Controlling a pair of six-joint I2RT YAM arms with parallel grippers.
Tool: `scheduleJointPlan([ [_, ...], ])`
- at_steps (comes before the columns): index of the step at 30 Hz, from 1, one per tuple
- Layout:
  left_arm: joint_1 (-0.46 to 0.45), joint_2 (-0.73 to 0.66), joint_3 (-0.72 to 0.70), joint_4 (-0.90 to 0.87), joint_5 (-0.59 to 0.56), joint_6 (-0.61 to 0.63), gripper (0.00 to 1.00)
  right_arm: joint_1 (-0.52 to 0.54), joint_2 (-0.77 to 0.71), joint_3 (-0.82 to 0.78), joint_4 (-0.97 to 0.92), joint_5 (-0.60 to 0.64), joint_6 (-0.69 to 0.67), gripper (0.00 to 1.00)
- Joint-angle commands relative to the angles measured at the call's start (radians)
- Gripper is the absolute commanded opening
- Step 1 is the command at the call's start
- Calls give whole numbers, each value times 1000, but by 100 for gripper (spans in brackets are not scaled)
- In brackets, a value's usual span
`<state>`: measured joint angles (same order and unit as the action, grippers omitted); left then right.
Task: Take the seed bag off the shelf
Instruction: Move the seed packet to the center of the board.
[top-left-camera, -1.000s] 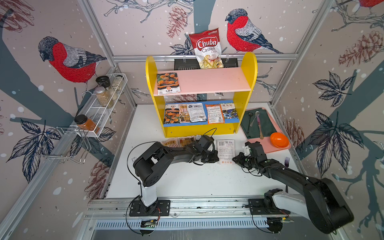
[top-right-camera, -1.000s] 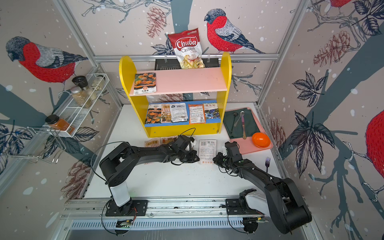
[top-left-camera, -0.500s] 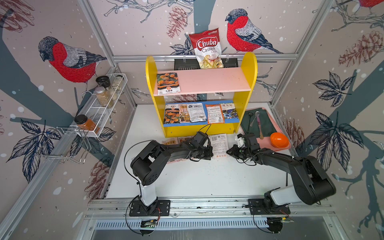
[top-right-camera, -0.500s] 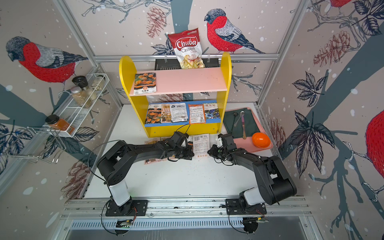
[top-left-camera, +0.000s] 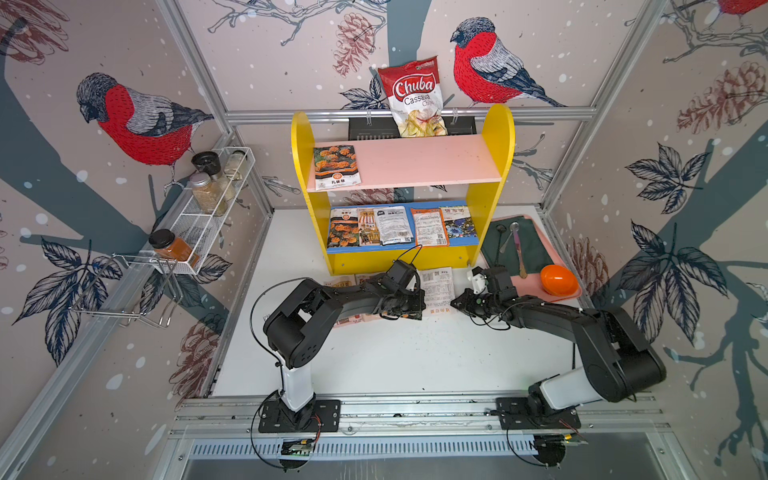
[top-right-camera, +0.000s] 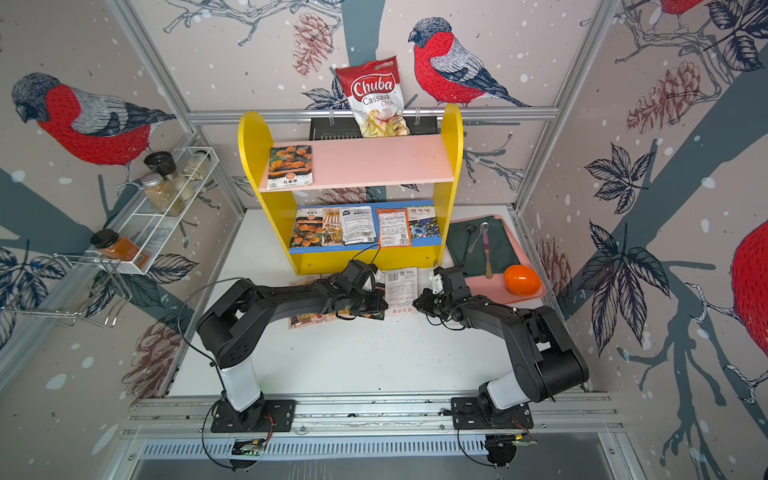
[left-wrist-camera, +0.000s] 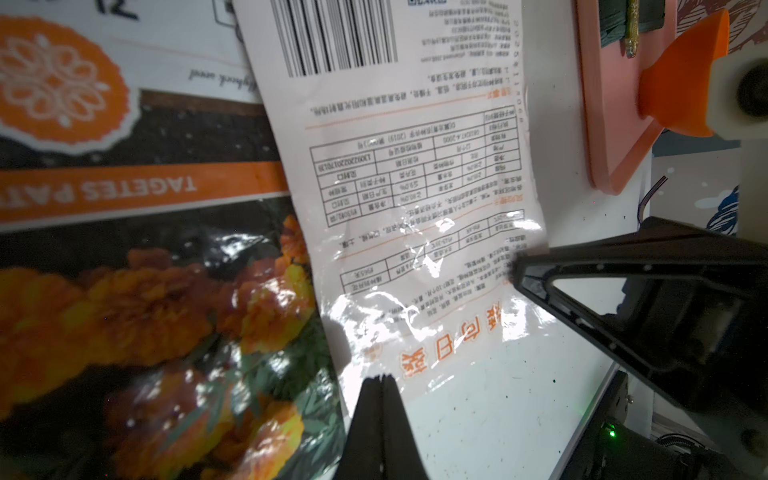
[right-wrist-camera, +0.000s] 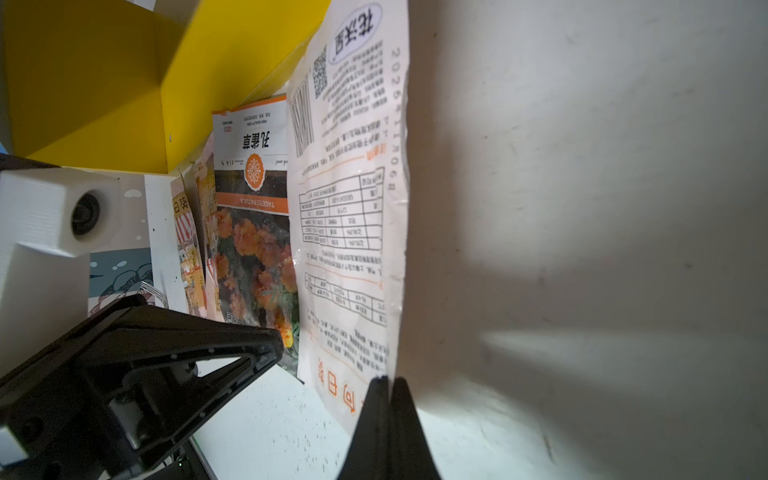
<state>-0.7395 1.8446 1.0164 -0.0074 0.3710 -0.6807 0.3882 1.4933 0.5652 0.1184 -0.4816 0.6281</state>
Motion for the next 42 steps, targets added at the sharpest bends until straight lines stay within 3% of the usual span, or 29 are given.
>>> scheduleJointPlan([
  [1,3,-2,5,-2,6,9,0,2,2,4,15,-4,-15,8],
  [16,8,-8,11,-12,2,15,2,1,0,3,-19,16,-35,28],
  [22,14,-15,11,-18,-1,20,6,0,-14,-7,-28,38,-42,40],
  [27,18,-26,12,-32,-2,28,20,-12,-32,-5,-48,44,-50,45],
  [34,31,-70,37,-94,-15,61,32,-14,-96,14,-105,70,-73,57],
  [37,44,-111,52,-137,-20,82,46,-14,-167,27,-149,86,-92,68],
  [42,64,-199,57,-196,-43,115,83,-13,-315,68,-242,91,-125,86],
])
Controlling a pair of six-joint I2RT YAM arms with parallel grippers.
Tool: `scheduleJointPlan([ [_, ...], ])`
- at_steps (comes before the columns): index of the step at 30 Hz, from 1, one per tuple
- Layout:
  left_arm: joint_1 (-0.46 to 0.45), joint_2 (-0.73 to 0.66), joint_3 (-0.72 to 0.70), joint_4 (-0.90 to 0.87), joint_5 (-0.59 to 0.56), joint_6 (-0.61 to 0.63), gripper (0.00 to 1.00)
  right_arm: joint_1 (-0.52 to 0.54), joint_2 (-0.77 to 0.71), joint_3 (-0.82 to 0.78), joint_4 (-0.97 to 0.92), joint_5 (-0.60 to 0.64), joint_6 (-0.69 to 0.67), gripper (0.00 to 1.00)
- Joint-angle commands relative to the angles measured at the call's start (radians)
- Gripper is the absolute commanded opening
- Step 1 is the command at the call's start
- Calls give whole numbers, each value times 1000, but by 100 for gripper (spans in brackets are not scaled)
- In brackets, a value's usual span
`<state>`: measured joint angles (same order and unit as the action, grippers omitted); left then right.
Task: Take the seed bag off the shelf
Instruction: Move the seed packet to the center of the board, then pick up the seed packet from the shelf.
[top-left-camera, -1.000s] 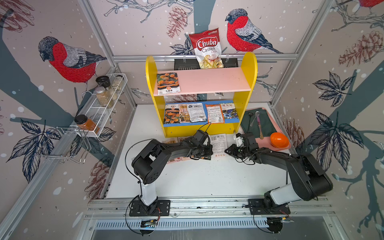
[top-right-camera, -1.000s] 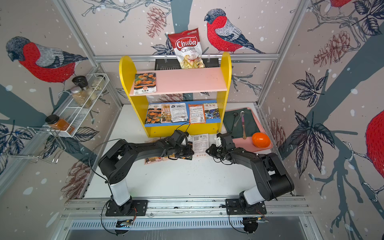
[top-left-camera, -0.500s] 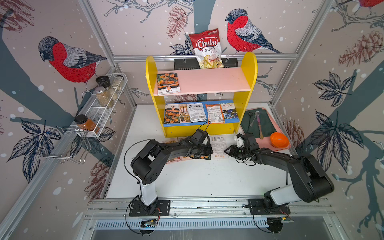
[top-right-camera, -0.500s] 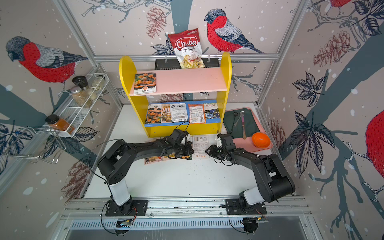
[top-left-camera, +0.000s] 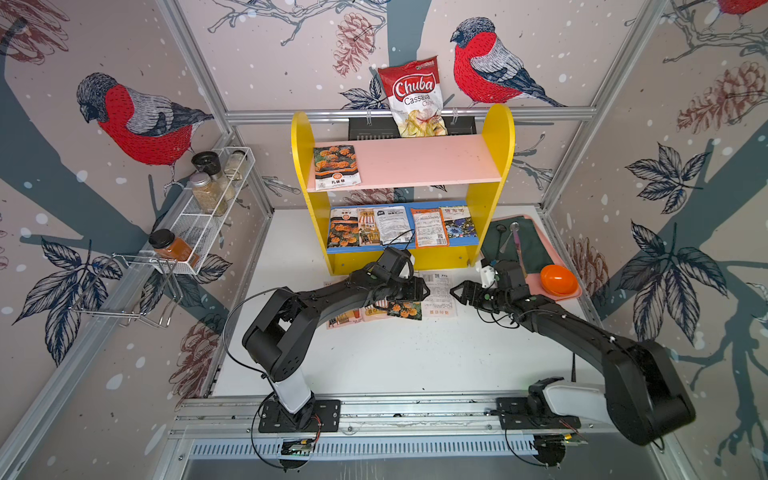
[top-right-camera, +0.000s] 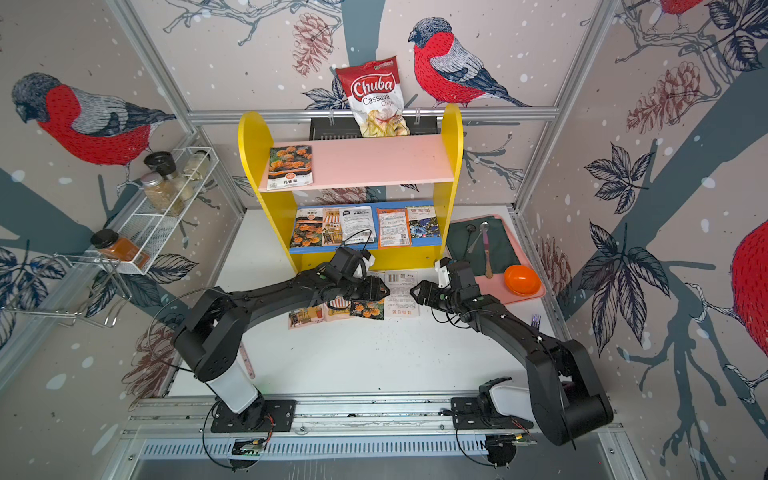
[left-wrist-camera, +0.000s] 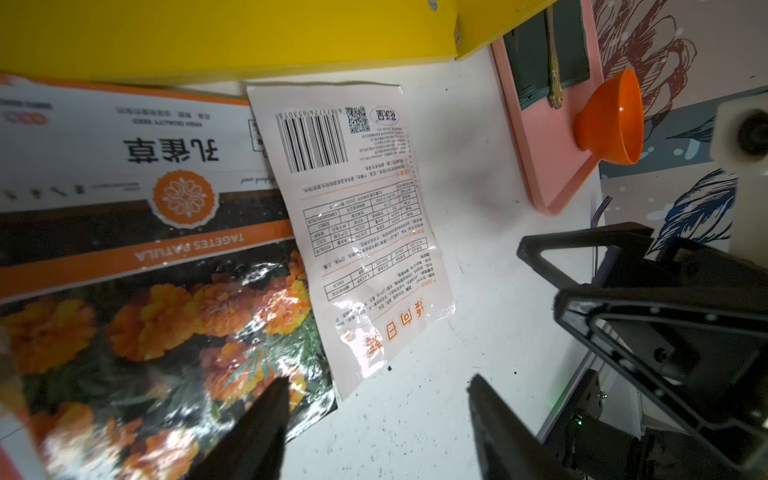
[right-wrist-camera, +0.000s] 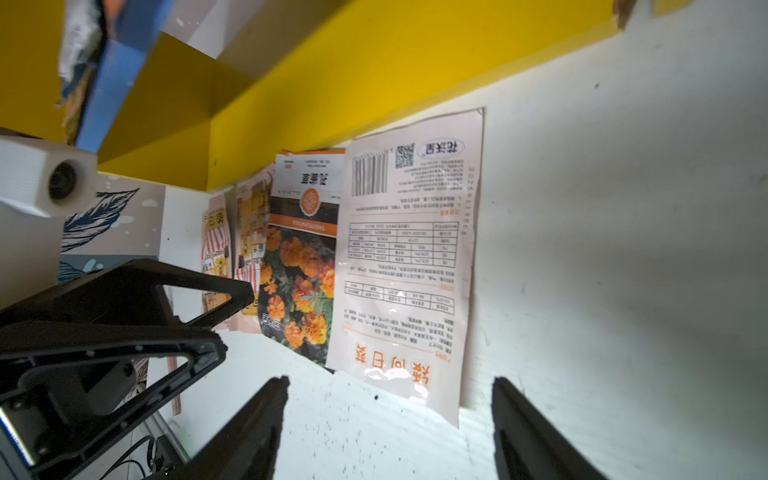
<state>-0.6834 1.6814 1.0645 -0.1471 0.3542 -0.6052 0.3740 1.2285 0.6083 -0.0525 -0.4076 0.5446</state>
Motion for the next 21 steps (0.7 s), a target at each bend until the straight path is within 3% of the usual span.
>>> scheduleJointPlan([
  [1,9,-57,11,-71,-32,50,87,2,-84,37,-89,19,-49,90],
  [4,16,-123,19,-114,-71,66,96,5,-170,68,-131,24,-64,100],
  [11,31,-306,56,-185,-164,94,97,41,-282,160,-178,52,-66,100],
  [16,37,-451,62,-189,-283,89,96,116,-293,231,-176,98,-62,100],
  [21,81,-582,69,-205,-325,47,96,199,-269,293,-150,168,-61,100],
])
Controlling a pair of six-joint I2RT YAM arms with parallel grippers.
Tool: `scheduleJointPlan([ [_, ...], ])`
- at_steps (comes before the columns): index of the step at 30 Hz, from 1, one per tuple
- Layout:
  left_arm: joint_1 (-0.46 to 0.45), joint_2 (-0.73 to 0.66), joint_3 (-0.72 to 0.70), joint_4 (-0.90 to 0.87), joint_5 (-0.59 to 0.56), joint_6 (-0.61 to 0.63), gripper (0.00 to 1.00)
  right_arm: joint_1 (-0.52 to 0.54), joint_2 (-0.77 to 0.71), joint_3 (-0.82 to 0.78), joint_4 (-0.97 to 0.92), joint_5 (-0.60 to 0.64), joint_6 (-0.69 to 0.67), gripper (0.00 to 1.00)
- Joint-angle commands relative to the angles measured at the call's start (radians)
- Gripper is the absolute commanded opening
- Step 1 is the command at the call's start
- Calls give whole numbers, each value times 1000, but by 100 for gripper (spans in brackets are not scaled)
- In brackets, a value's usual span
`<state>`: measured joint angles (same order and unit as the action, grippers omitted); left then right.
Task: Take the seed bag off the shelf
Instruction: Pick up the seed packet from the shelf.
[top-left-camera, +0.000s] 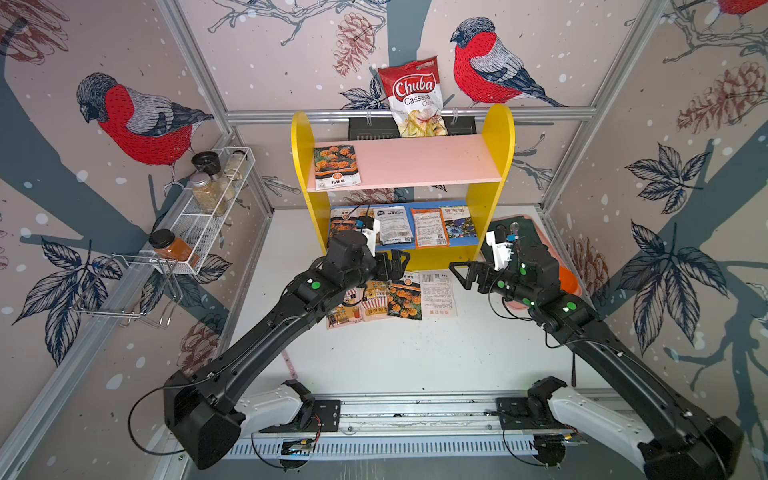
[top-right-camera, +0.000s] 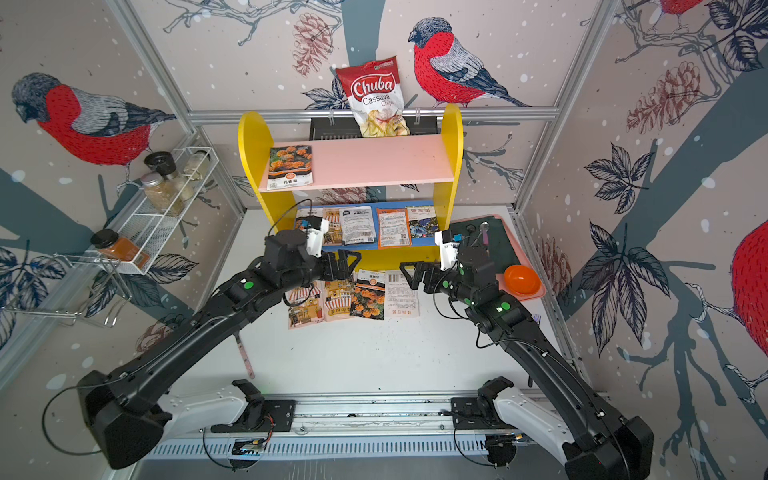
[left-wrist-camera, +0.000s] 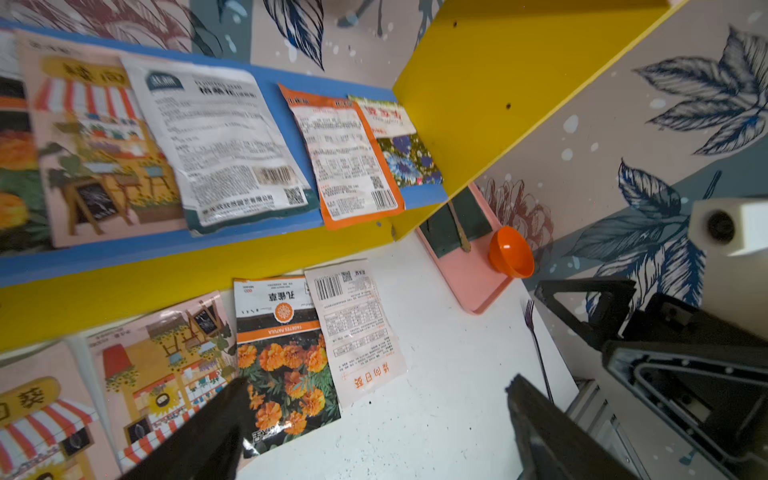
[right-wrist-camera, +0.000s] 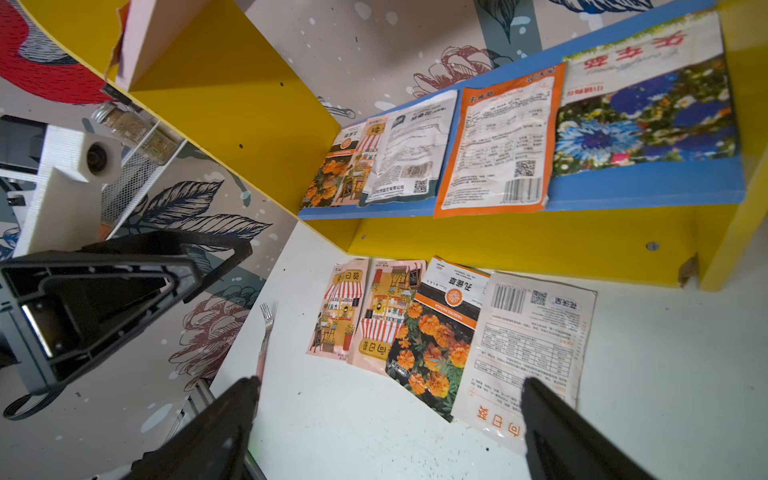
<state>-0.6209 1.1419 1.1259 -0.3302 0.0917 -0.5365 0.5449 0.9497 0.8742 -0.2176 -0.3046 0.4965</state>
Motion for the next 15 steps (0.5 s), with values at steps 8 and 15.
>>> scheduleJointPlan([
  [8,175,-223,-1,-27,-76,-80,96,122,124,200,81,77,-45,100],
  [15,366,-205,62,-41,55,-75,96,222,240,410,75,108,-125,100],
])
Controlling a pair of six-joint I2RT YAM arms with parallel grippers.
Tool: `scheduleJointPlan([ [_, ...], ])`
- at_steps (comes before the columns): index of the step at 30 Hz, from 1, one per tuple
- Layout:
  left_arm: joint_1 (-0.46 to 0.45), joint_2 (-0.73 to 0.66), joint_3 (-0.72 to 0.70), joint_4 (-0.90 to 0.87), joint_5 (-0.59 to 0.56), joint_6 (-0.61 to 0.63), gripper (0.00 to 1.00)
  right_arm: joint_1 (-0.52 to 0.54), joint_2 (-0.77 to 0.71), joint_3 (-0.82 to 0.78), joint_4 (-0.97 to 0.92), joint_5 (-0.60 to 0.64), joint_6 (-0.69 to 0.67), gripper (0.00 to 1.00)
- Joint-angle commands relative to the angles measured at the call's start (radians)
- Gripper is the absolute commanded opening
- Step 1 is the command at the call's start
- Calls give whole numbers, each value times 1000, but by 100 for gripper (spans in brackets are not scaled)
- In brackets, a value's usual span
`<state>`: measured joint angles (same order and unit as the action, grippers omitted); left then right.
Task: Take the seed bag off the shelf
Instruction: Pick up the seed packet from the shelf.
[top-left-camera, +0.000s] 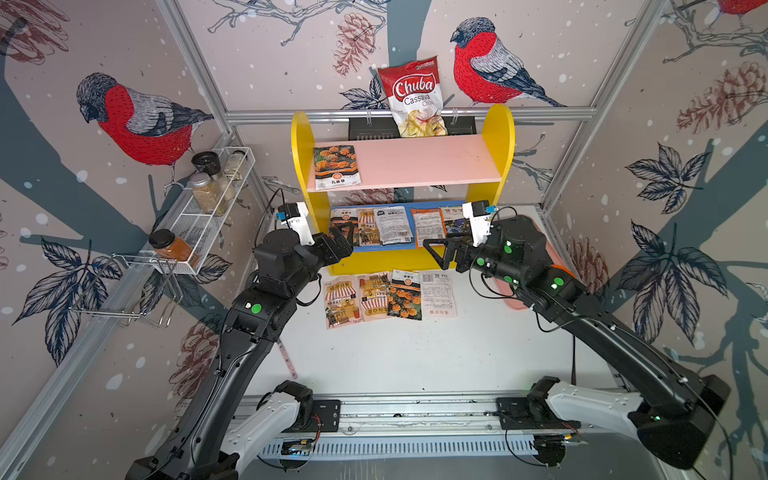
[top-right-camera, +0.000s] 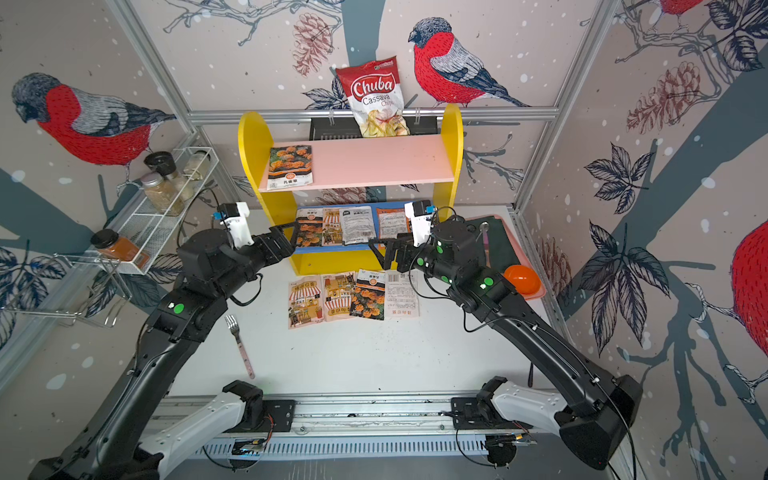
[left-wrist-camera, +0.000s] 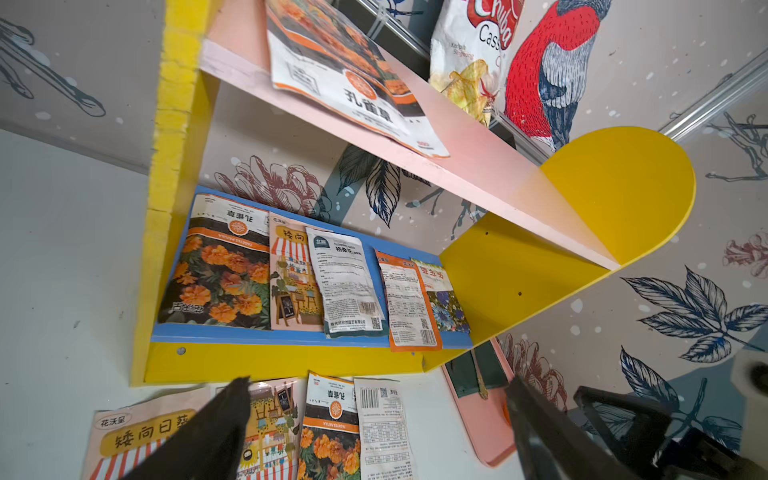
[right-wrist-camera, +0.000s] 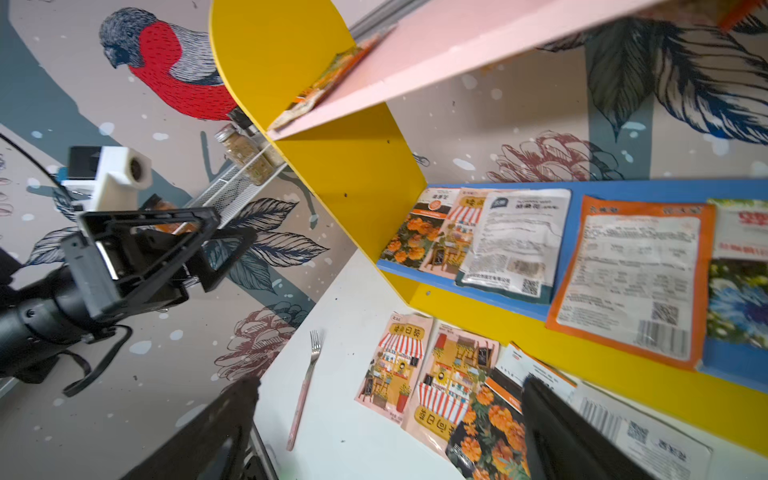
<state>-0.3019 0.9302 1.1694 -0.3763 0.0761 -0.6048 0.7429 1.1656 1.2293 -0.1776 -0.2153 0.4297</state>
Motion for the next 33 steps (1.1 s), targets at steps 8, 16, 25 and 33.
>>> scheduleJointPlan([
  [8,294,102,52,121,377,-105,95,81,141,226,13,35,-106,100],
  [16,323,137,110,186,468,-200,90,92,172,263,20,42,-117,100],
  [25,362,204,153,194,515,-311,81,92,162,271,29,44,-119,100],
  [33,370,257,168,230,525,-358,66,92,168,297,17,37,-131,100],
])
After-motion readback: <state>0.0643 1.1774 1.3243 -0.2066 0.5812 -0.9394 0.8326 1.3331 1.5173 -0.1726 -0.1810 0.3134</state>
